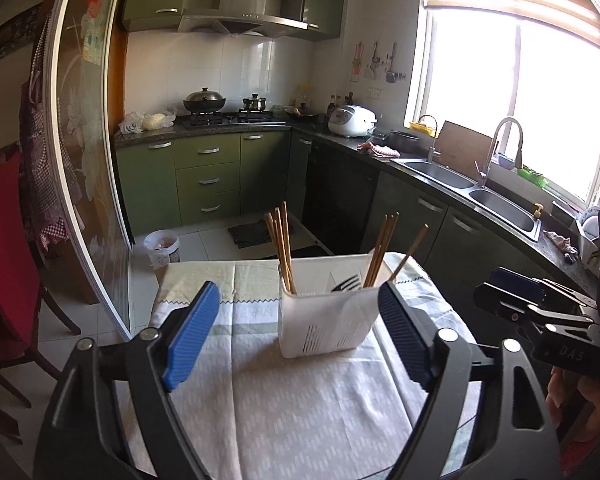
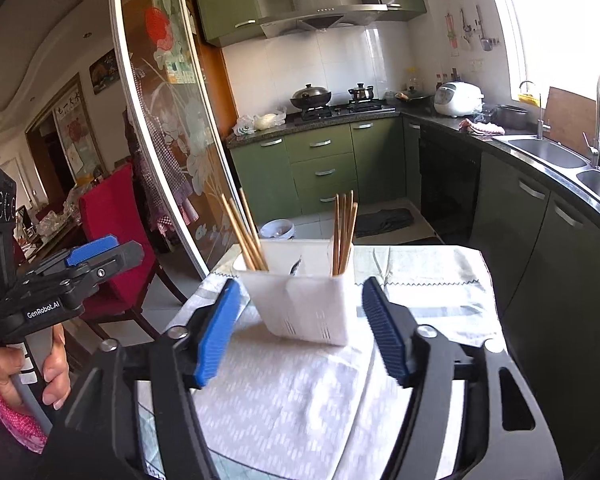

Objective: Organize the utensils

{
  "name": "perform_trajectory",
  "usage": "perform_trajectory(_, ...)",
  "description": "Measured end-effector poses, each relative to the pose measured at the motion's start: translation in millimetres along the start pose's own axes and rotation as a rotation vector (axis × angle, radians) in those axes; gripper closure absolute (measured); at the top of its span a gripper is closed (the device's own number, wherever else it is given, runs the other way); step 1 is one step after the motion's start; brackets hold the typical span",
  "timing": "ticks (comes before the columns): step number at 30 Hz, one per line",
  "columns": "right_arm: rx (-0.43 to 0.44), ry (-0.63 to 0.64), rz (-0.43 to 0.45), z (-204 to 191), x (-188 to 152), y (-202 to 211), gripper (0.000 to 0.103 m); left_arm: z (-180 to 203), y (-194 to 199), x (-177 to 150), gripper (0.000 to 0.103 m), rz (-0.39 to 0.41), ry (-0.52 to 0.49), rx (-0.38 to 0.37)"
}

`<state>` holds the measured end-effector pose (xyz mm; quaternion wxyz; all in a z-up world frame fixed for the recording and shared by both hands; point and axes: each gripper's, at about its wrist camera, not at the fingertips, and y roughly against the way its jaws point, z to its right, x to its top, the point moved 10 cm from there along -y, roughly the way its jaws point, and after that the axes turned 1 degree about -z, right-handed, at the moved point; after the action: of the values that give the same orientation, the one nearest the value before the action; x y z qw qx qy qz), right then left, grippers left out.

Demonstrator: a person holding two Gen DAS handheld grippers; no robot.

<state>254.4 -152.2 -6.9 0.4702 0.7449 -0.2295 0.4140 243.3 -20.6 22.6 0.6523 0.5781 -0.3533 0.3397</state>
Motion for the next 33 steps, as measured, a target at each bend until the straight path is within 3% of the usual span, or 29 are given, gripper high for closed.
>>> perform_trajectory(2, -0.005, 0.023, 0.015, -6.4, -25.6, 17.7, 0.007, 1.6, 16.7, -21.2, 0.008, 0.017, -0.008, 0.014)
perform_trajectory(3, -0.008, 0.036, 0.026, -10.3, -36.7, 26.9, 0.005, 2.1, 25.3, -30.6, 0.007, 0.028, -0.014, 0.027)
perform_trajectory(9, -0.082, 0.091, 0.107, -25.9, -86.5, 83.0, 0.005, 5.5, 75.6, -76.5, 0.007, 0.053, -0.034, 0.079)
perform_trajectory(17, -0.116, 0.101, 0.183, -41.4, -120.7, 140.7, 0.005, -3.8, 130.6, -98.6, 0.007, 0.1, 0.014, 0.143)
perform_trajectory(26, -0.162, 0.078, 0.221, -34.6, -130.7, 156.4, 0.005, 0.1, 134.1, -113.9, 0.007, 0.075, 0.012, 0.155)
perform_trajectory(33, -0.162, 0.082, 0.2, -32.5, -132.8, 150.9, 0.005, 1.5, 132.3, -125.4, 0.007, 0.048, 0.005, 0.171)
